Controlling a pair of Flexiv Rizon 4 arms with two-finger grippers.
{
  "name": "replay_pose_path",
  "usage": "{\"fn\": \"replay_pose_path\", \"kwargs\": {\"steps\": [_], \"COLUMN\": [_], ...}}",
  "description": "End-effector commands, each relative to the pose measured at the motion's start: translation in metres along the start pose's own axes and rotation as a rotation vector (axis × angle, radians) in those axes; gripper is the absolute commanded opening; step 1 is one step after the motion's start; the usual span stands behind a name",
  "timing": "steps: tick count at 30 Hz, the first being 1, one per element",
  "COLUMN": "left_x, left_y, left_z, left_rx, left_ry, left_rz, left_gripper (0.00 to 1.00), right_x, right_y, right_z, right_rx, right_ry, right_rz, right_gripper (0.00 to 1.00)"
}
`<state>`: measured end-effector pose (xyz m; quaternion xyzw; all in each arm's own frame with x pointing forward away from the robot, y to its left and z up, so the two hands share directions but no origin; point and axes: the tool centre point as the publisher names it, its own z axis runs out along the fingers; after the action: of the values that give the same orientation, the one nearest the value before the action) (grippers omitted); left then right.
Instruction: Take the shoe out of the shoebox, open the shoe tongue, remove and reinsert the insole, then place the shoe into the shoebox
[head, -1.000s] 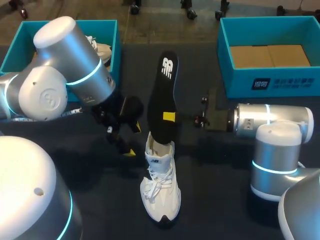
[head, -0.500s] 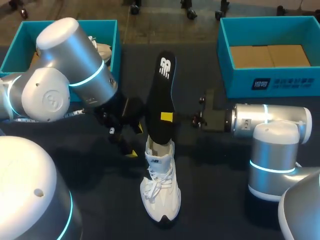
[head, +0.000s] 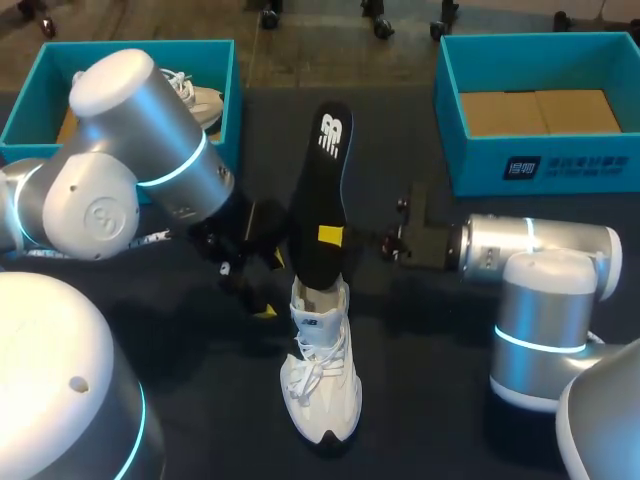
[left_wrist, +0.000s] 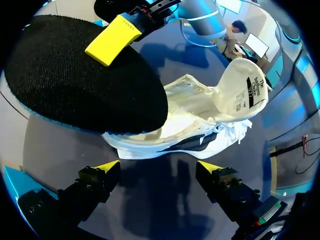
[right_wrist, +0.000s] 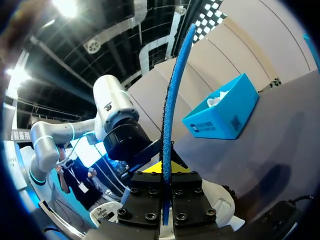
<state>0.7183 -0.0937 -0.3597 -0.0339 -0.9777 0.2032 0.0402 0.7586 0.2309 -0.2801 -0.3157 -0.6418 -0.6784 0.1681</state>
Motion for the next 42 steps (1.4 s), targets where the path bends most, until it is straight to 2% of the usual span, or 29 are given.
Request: {"fn": "replay_pose_path", "kwargs": {"steps": [1, 16, 35, 42], "left_x": [0.002, 0.002, 0.002, 0.002], "left_y": [0.001, 0.001, 0.001, 0.001], "left_z": [0.0, 0.0, 0.0, 0.0], "left_rx": [0.001, 0.001, 0.001, 0.001], "left_ry": [-0.004, -0.004, -0.004, -0.004], "left_rz": [0.001, 0.001, 0.001, 0.001], "left_gripper": [1.0, 1.0, 1.0, 1.0], "right_x": [-0.001, -0.013, -0.027, -0.027], "right_y": [-0.002, 0.001, -0.011, -0.015], "right_z": [0.008, 0.003, 0.002, 0.003], "right_rx": [-0.009, -0.004, 0.007, 0.026], "right_ry": [-0.008, -0.003, 0.047, 0.047], "right_rz": [-0.003, -0.024, -0.029, -0.04], "right_gripper": [0.0, 0.0, 0.0, 0.0]}}
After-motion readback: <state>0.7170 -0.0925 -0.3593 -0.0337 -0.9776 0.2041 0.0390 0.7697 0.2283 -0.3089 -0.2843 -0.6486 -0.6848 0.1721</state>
